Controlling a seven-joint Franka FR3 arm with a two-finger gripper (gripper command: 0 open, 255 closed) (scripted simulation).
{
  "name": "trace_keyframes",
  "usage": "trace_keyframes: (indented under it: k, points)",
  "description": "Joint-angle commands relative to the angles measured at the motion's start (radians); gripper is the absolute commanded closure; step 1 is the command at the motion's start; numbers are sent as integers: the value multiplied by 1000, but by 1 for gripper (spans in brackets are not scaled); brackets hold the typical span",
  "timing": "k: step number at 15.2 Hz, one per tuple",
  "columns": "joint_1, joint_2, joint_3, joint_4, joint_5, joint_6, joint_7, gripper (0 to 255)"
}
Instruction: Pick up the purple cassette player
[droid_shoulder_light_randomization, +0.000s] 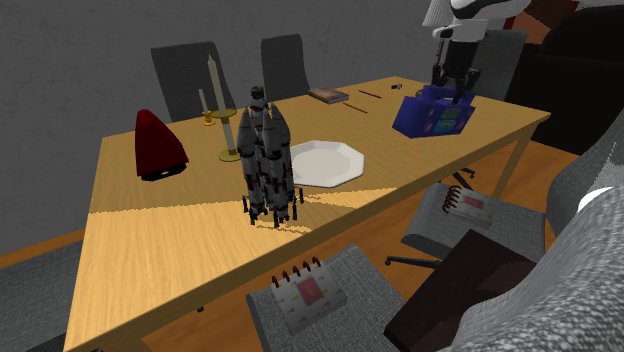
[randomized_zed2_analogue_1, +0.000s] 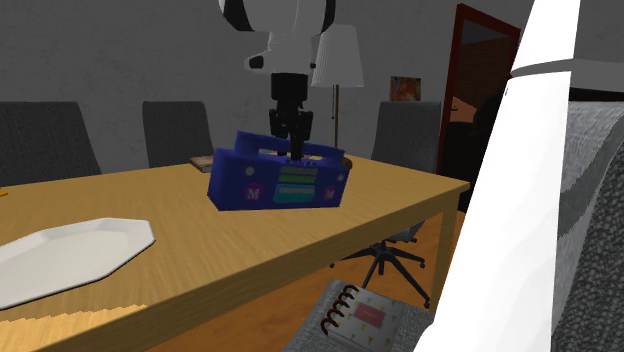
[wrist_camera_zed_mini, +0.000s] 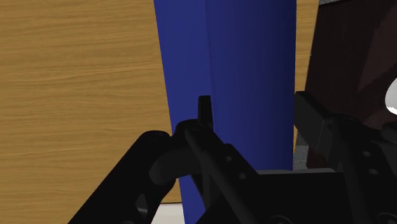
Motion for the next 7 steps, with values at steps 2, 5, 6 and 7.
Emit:
trace_keyframes:
  k: [2,5,6,7]
  points:
    - [0,3,-1,47,4,-41,-3,255]
    - [0,14,-3,96,11,-83,-7,255]
    - [0,14,-3,98,11,-85,-7,255]
    - [0,14,-3,98,11,-85,-8,255]
